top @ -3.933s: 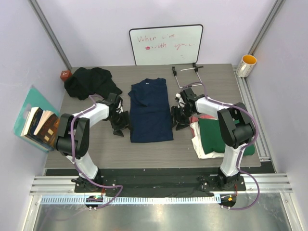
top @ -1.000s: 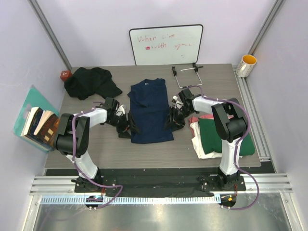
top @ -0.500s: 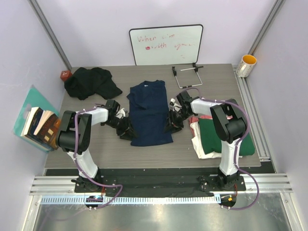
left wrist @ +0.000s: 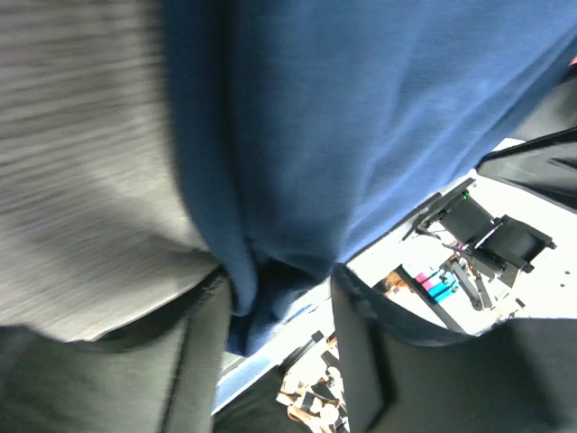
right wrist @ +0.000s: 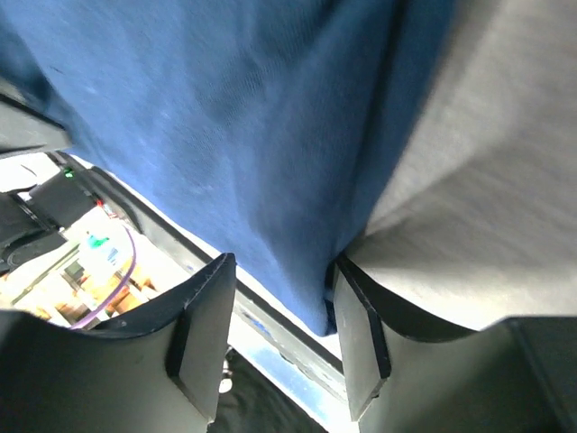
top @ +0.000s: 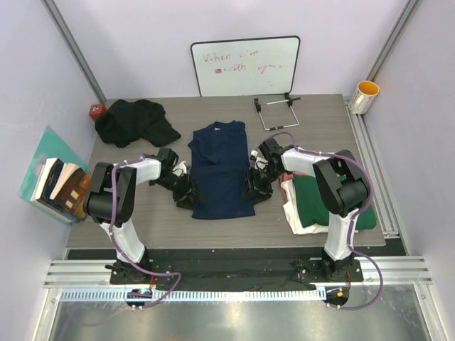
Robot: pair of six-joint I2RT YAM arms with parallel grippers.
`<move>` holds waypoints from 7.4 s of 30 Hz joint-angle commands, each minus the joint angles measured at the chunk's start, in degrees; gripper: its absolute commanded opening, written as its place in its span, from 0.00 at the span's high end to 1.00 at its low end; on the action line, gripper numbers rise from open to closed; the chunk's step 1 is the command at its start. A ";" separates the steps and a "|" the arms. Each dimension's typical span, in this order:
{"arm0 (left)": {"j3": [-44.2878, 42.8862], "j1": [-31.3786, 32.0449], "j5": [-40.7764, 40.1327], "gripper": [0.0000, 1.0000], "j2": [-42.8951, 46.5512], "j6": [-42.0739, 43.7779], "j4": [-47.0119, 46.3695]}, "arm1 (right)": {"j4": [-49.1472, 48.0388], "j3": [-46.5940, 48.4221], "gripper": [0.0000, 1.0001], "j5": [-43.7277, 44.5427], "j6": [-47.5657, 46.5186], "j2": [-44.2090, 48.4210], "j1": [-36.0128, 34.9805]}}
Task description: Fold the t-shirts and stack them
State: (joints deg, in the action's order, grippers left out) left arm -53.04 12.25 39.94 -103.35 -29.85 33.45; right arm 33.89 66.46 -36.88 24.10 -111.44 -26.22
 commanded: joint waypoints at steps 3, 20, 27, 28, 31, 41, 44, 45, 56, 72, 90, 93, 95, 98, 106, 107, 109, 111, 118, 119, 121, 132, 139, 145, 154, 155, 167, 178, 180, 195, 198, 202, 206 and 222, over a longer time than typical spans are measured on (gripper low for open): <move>1.97 0.41 -9.89 0.44 -1.85 3.13 1.88 | 6.19 -5.72 0.44 15.44 -4.76 -1.06 -0.41; 1.97 0.41 -8.57 0.86 -1.77 2.86 1.00 | 1.88 -3.97 0.92 12.54 -3.27 -3.44 -2.52; 0.74 0.41 -8.57 1.00 2.70 1.02 4.34 | 1.88 -1.86 0.99 10.17 -3.01 0.33 -2.52; 0.57 0.41 -8.74 1.00 4.02 0.41 4.86 | 2.06 -1.51 0.99 9.73 -2.92 0.87 -2.52; -2.15 0.41 -10.41 1.00 8.68 -0.74 7.67 | 2.41 0.42 0.99 8.50 -2.21 2.98 -2.52; -16.04 -0.38 -14.81 1.00 10.72 -0.83 16.03 | 6.01 12.80 0.99 6.65 -0.46 5.97 -1.82; -16.66 -0.82 -14.72 1.00 9.84 -0.83 15.68 | 7.24 16.49 0.99 6.04 -0.10 6.15 -1.29; -16.75 -1.00 -14.63 1.00 9.66 -0.83 15.50 | 7.59 17.47 0.99 5.77 -0.02 6.23 -0.86; -26.84 -4.86 -11.47 1.00 3.95 -2.58 14.62 | 8.65 27.14 0.99 3.40 2.80 3.16 1.87; -58.92 -6.36 -10.76 0.99 -19.95 -6.28 19.37 | 10.49 56.93 0.99 2.96 6.14 -18.80 6.62; -67.46 -8.21 -13.14 1.00 -25.50 -9.35 11.04 | -11.00 65.56 0.99 -3.02 12.20 -25.76 7.50; -68.25 -8.21 -13.14 1.00 -26.37 -9.53 9.18 | -20.83 63.36 0.99 -3.10 14.91 -27.16 7.50; -68.34 -8.21 -13.22 1.00 -26.90 -10.14 7.43 | -26.73 64.06 0.99 -3.63 17.73 -30.13 7.50; -66.51 -8.21 -13.05 1.00 -27.25 -11.90 3.57 | -33.50 66.69 0.99 -3.98 22.38 -34.09 7.41; -66.23 -8.38 -13.84 1.00 -28.66 -15.24 -1.28 | -45.57 74.42 0.99 -0.74 29.60 -42.98 6.53; -66.32 -8.47 -14.19 1.00 -28.66 -15.33 -1.72 | -47.49 75.13 0.99 -0.39 31.26 -43.77 6.36; -66.49 -8.73 -15.51 1.00 -28.57 -15.42 -1.81 | -50.05 75.40 0.99 1.36 32.50 -44.66 5.92; -66.41 -9.17 -17.34 1.00 -28.31 -15.86 -1.99 | -52.69 75.49 0.99 2.69 32.51 -44.83 5.48; -64.30 -10.14 -24.72 1.00 -27.52 -17.97 -1.72 | -55.60 75.93 0.99 8.40 32.33 -46.94 3.89; -64.04 -10.23 -25.35 1.00 -27.61 -18.05 -1.72 | -55.86 76.01 0.99 9.45 32.33 -47.20 3.81; -64.03 -10.58 -26.14 1.00 -28.39 -18.49 -1.64 | -56.65 76.01 0.98 10.07 32.24 -47.82 3.54; -70.34 -12.07 -29.93 1.00 -32.78 -19.55 -0.76 | -56.56 76.98 0.82 15.96 30.92 -51.95 2.49; -78.71 -12.08 -28.43 0.87 -39.73 -20.25 1.53 | -55.43 77.16 0.47 18.95 30.57 -52.74 2.49; -78.36 -13.74 -30.45 0.65 -40.53 -21.48 3.28 | -53.31 76.37 0.12 20.45 29.43 -51.61 2.49; -70.81 -14.27 -35.82 0.51 -29.83 -17.81 1.63 | -56.57 64.87 0.09 20.10 26.45 -41.15 2.93; -70.28 -14.36 -34.68 0.51 -28.67 -17.01 0.83 | -56.22 64.07 0.09 19.84 25.74 -38.70 2.84; -62.36 -12.78 -26.68 0.51 -18.81 -15.25 -7.08 | -49.19 58.78 0.15 14.30 19.15 -28.13 2.66; -66.76 -6.01 -22.71 1.00 -30.85 -13.93 -6.73 | -37.84 68.89 0.99 15.18 15.01 -38.93 1.78; -66.24 -5.40 -23.42 1.00 -31.56 -13.84 -6.73 | -38.11 69.42 0.99 14.47 15.89 -41.66 1.61; -63.94 -3.99 -29.40 1.00 -35.34 -11.03 0.46 | -32.14 65.40 0.99 15.17 14.67 -45.46 -0.85; -65.26 -3.46 -28.78 1.00 -36.31 -9.27 7.39 | -28.54 62.06 0.99 15.61 13.00 -42.64 -1.03; -60.45 -2.15 -28.43 1.00 -34.29 -8.12 9.43 | -24.05 56.08 0.99 16.58 9.83 -36.68 -1.20; -54.47 -0.83 -27.37 1.00 -30.52 -8.04 11.28 | -21.59 46.69 0.99 16.41 8.43 -30.43 -1.38; -22.74 6.29 -29.31 1.00 -7.49 -5.84 10.67 | -14.21 18.02 0.99 15.53 2.09 -7.86 -6.12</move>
State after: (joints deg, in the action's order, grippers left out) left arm -83.50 16.32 12.75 -116.27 -38.20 36.64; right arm 12.14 91.31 -22.17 29.74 -127.26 -30.39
